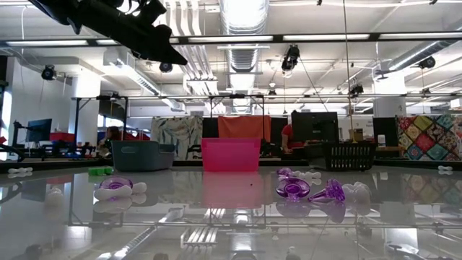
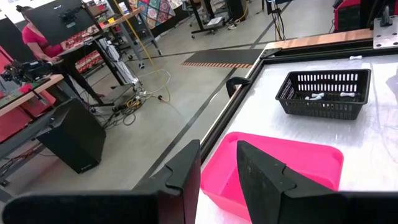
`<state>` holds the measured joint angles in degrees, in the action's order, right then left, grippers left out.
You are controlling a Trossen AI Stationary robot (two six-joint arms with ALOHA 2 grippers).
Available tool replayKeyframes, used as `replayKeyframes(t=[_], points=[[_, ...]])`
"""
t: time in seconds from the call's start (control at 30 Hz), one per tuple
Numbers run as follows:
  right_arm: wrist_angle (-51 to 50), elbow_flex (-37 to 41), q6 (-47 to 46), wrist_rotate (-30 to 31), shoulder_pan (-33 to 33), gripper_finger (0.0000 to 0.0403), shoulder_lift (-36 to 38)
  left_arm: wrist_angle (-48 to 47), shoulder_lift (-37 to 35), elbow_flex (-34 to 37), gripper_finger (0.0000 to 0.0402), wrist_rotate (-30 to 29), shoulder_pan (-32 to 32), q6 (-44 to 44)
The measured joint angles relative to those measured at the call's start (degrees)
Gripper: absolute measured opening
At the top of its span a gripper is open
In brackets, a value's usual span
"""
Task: Sort Halloween decoration
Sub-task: Put the white bone toy into the black bin
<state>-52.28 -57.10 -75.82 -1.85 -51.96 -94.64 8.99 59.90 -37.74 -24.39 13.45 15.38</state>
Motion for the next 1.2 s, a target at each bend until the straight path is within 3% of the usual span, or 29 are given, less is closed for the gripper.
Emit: replayKeyframes(t=[0.2,0.27,0.53,0.63,0.73,0.9,1.2], points=[[-9.91,-2.15,-6.68,0.75,1.02,0.0009,3.81,0.11,0.00,0.00,0.0087,2.37,0.00,-1.04],[-12.57,-3.25,-8.67,3.60,1.88,0.0009,5.15,0.32,0.00,0.00,0.0087,4.60,-0.02,-1.14],[-11.15,-8.43,-4.22,30.41,7.65,0.0009,11.57,0.73,0.00,0.00,0.0087,6.15,-0.02,-2.66],[-6.41,-9.58,5.02,41.06,10.35,0.0009,13.81,0.72,0.00,0.00,0.0087,6.71,-0.02,-3.13],[1.42,-9.19,18.26,47.83,13.42,0.0009,16.01,0.72,0.00,0.00,0.0087,7.69,-0.02,-3.60],[8.51,-6.66,30.21,49.96,21.24,0.0009,18.96,0.70,0.00,0.00,0.0087,9.83,-0.02,-4.33],[8.32,-0.55,27.91,49.87,43.46,0.0009,20.11,0.22,0.00,0.00,0.0087,10.46,-0.02,-5.68]])
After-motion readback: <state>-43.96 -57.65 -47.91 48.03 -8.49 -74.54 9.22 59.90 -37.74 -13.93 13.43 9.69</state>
